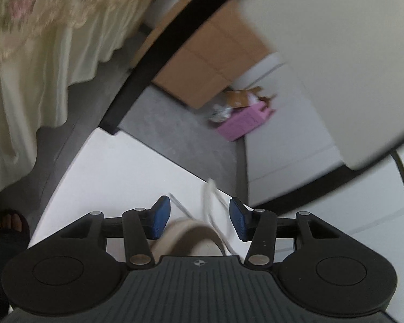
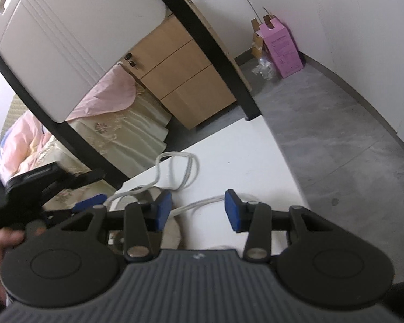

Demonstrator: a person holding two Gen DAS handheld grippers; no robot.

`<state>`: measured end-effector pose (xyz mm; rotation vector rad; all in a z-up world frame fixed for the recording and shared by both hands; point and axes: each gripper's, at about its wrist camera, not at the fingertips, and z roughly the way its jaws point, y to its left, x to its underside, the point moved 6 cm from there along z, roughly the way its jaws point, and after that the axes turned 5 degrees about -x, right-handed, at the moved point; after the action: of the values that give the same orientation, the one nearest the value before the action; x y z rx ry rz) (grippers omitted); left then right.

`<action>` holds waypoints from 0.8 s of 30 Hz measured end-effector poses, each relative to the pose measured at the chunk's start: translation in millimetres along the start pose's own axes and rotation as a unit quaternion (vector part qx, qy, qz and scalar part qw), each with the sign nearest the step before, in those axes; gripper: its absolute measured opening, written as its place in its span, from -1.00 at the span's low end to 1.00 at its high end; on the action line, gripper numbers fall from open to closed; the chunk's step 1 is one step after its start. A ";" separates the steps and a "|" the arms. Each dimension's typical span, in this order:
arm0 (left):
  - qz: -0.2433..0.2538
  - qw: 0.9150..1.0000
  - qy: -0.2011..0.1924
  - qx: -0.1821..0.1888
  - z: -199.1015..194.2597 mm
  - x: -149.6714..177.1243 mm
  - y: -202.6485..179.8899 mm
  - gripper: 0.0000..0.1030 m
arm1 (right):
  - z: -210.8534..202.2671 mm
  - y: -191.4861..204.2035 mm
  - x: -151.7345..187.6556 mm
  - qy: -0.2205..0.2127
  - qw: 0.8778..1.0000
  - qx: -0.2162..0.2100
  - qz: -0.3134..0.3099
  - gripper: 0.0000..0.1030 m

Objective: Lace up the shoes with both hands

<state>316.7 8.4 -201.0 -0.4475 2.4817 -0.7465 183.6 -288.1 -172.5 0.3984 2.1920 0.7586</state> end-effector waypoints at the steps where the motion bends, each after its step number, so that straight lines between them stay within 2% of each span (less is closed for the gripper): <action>1: -0.006 1.000 0.005 -0.004 7.5 -2.0 2.3 0.03 | 0.3 -2.7 -0.7 0.000 1.000 0.002 0.003 -0.13; 4: -0.018 0.999 0.019 -0.026 25.7 -6.1 7.8 0.01 | 0.0 -11.5 -3.8 -0.005 1.000 0.013 0.012 -0.13; 7: -0.036 0.999 0.034 -0.013 36.8 -7.5 10.8 0.01 | -2.7 -17.9 -8.1 -0.014 1.000 0.018 0.021 -0.13; 12: -0.067 0.997 0.037 -0.020 46.8 -10.5 17.8 -0.05 | -6.8 -27.9 -12.7 -0.025 0.999 0.023 0.034 -0.13; 15: -0.067 0.997 0.036 -0.019 48.4 -9.9 16.0 -0.06 | -9.2 -33.2 -13.0 -0.026 0.998 0.022 0.046 -0.13; 18: -0.055 0.997 0.040 -0.021 51.1 -6.9 10.8 -0.16 | -11.6 -36.7 -13.9 -0.028 0.998 0.023 0.051 -0.13; 21: -0.044 0.998 0.041 -0.026 54.0 -4.9 8.1 -0.34 | -13.2 -39.4 -14.8 -0.029 0.998 0.021 0.058 -0.13; 24: -0.040 0.998 0.053 -0.025 59.3 -2.0 6.9 -0.79 | -15.3 -41.4 -15.5 -0.031 0.998 0.023 0.058 -0.13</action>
<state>349.9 -10.0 -247.1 -0.5407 2.5985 -0.7582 180.6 -333.8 -181.8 0.5699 2.1453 0.7494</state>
